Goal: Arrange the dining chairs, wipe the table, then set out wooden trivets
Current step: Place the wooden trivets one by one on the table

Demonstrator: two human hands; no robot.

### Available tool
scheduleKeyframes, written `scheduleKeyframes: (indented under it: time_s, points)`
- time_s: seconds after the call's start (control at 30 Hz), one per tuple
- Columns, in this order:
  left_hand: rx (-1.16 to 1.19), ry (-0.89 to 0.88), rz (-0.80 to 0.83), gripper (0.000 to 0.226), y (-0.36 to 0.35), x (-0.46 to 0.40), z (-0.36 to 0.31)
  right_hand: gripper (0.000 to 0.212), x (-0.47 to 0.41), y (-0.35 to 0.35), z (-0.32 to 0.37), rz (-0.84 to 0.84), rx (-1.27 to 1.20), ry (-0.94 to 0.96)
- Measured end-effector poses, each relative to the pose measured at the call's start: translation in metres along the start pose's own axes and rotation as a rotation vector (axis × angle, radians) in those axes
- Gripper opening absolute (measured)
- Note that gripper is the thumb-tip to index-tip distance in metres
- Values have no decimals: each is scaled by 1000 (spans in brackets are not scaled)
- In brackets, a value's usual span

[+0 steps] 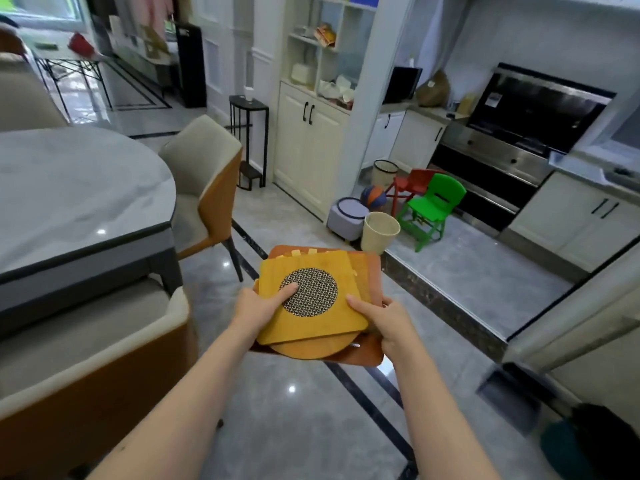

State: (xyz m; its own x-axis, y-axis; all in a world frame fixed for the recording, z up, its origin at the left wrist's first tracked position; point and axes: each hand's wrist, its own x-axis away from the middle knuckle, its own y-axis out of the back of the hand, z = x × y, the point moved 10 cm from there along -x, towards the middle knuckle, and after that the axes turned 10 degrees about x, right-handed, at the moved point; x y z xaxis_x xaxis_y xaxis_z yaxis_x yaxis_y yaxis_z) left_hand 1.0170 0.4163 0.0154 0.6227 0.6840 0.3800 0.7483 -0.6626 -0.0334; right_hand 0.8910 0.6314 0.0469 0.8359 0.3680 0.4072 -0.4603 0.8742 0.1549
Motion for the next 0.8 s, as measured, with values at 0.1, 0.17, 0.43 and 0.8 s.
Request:
scheduleKeyframes:
  time_s: [0.1,0.17,0.43,0.8]
  points:
    - [21,54,-16,90,-3,-45,-13,58,-52,-12,22,25,-20,-40]
    - [51,85,-1,108,-8,-76,-19,49,-84,-18,37,25,-5,-74]
    - [267,228,-31,85,-48,-181,-39,28,-212,-26,131,-55,287,149]
    - [593,216,-174,75,-39,-312,-93,11,-352,-117,263,229,392,368]
